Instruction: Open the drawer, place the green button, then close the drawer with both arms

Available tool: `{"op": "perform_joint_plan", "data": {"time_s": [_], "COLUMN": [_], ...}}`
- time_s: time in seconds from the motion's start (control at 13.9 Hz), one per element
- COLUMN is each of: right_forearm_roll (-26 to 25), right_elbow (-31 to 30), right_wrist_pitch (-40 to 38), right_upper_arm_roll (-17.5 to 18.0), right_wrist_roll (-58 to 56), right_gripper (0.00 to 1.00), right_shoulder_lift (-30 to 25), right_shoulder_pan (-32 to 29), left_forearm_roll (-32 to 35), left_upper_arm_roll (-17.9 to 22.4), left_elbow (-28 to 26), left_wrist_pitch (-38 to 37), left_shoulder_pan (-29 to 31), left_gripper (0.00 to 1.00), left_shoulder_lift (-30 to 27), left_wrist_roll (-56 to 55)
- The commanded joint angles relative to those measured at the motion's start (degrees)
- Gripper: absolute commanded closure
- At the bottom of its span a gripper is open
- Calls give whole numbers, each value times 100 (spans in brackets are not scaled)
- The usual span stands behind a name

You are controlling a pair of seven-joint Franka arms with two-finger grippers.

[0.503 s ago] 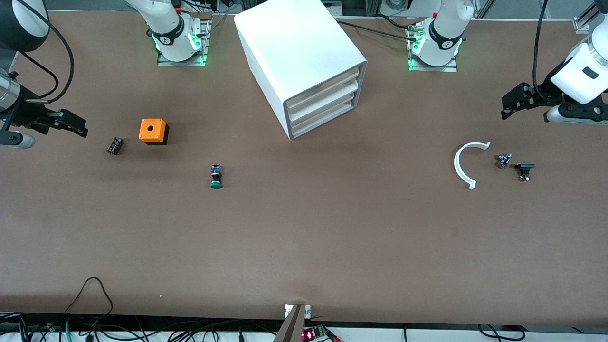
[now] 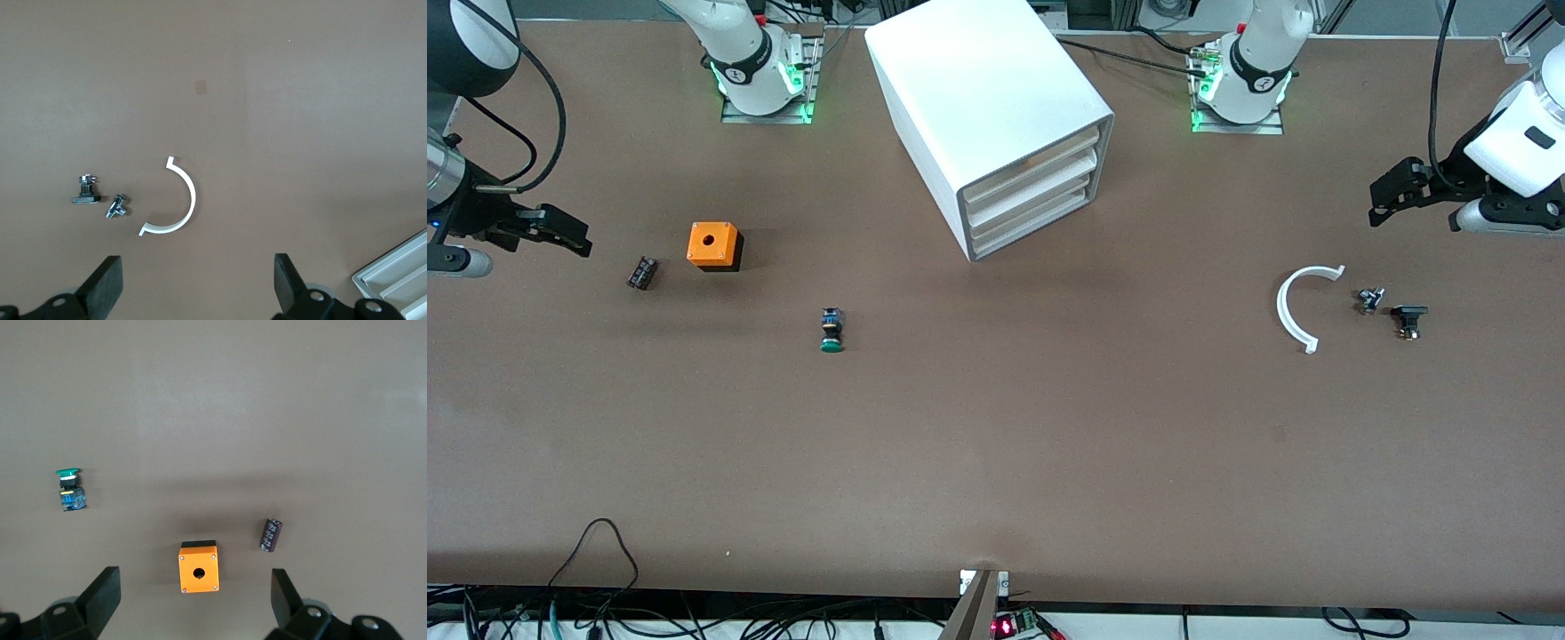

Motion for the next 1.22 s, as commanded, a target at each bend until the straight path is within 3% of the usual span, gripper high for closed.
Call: {"op": "perform_joint_plan", "data": {"time_s": [0.0, 0.14, 0.58, 0.79, 1.01, 1.15], "right_forearm_roll": [187, 599, 583, 592, 618, 618], "right_elbow": [-53, -62, -53, -53, -53, -114], "right_wrist_pitch": [12, -24, 134, 406, 818, 1205], "right_upper_arm_roll": [-3, -3, 6, 14, 6, 15], "right_wrist_roll": [-143, -143, -64, -55, 75, 435], "right_gripper": [0, 0, 0, 0, 0, 0], "right_shoulder_lift": [9, 19, 457, 774, 1221, 1477], "right_shoulder_pan": [27, 27, 474, 756, 1212, 1449], "left_forearm_roll": [-32, -41, -215, -410, -1574, -2410], "left_upper_arm_roll": [-17, -26, -78, -384, -483, -483], "left_elbow": [251, 304, 506, 314, -37, -563], "left_wrist_pitch": [-125, -125, -221, -196, -64, 356], "left_shoulder_pan": [-5, -57, -93, -101, -75, -31], "left_gripper": [0, 0, 0, 0, 0, 0], "left_shoulder_lift": [170, 231, 661, 1136, 1478, 1690], "left_wrist_roll": [141, 133, 124, 124, 115, 142]}}
